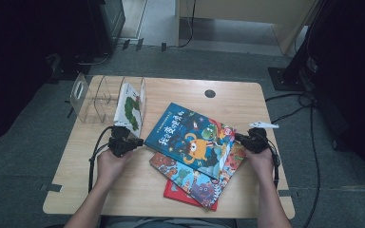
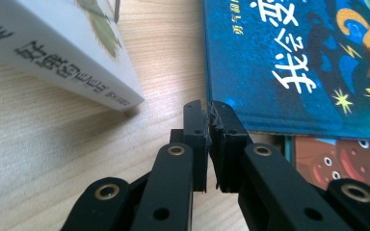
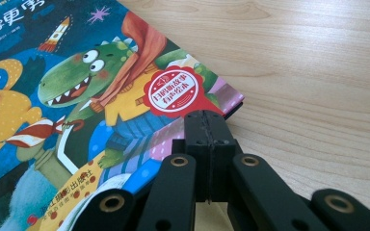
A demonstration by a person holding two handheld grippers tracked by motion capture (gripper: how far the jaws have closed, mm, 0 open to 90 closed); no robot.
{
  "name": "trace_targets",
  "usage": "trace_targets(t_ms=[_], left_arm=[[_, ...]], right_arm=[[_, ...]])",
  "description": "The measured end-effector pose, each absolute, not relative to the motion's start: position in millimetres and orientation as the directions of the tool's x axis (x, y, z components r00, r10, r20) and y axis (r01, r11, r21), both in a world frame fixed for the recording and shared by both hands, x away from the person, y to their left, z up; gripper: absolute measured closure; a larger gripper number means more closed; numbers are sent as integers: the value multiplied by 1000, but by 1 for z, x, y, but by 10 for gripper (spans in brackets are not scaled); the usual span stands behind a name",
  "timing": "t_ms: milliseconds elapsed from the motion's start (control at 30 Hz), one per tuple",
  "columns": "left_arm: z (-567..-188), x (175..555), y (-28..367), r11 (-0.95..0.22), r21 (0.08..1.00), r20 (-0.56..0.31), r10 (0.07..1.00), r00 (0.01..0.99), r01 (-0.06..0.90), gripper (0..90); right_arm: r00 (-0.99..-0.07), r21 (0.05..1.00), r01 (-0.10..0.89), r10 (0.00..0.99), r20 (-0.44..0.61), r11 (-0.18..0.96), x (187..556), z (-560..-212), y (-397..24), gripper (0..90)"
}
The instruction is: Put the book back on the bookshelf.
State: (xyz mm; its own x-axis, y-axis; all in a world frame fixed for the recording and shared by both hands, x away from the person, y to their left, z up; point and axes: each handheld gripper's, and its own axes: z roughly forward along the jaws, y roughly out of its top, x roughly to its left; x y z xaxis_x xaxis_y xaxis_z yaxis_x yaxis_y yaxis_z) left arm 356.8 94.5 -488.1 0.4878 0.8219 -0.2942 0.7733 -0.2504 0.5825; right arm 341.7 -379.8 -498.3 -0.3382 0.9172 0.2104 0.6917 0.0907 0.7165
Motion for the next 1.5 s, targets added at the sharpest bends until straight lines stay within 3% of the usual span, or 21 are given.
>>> trace_targets(t_ms=[667, 1133, 1500], left_arm=[[-488, 342, 78, -284, 543, -373, 762, 530, 790, 893], [-483, 327, 57, -333, 551, -367, 727, 580, 765, 888], [-486, 327, 59, -307, 551, -382, 734, 561, 776, 848]], right_arm=[[-346, 707, 703, 907, 238, 83, 332, -496, -387, 900], [-320, 710, 701, 917, 239, 60, 334, -496, -392, 900], [-321, 705, 705, 919, 227, 72, 332, -496, -391, 900]])
